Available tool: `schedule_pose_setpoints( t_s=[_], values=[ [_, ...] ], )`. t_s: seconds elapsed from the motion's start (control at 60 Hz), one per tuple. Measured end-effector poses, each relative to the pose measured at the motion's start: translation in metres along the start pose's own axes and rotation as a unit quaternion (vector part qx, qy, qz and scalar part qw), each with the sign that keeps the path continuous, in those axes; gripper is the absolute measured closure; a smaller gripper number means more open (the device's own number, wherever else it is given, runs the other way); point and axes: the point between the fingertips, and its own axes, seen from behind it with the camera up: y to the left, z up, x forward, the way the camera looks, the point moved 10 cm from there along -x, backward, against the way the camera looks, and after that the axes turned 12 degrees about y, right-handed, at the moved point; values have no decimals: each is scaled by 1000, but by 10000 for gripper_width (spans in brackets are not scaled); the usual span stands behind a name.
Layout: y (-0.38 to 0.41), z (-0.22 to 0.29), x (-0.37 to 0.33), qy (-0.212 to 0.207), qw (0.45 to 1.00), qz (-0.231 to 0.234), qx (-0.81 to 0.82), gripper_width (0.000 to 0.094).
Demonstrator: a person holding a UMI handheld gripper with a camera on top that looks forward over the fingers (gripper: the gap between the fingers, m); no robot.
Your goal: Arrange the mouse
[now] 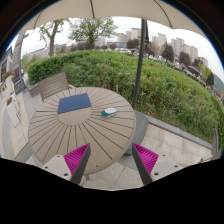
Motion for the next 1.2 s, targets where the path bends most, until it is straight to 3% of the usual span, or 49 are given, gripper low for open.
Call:
schedule_pose_setpoints(
  t_s=[0.283, 0.65, 1.2],
  values=[
    [0, 16, 33, -48, 999, 4, -11, 85],
    [11, 41, 133, -70, 997, 16, -15, 84],
    [21, 115, 301, -47, 997, 43, -37, 81]
  ],
)
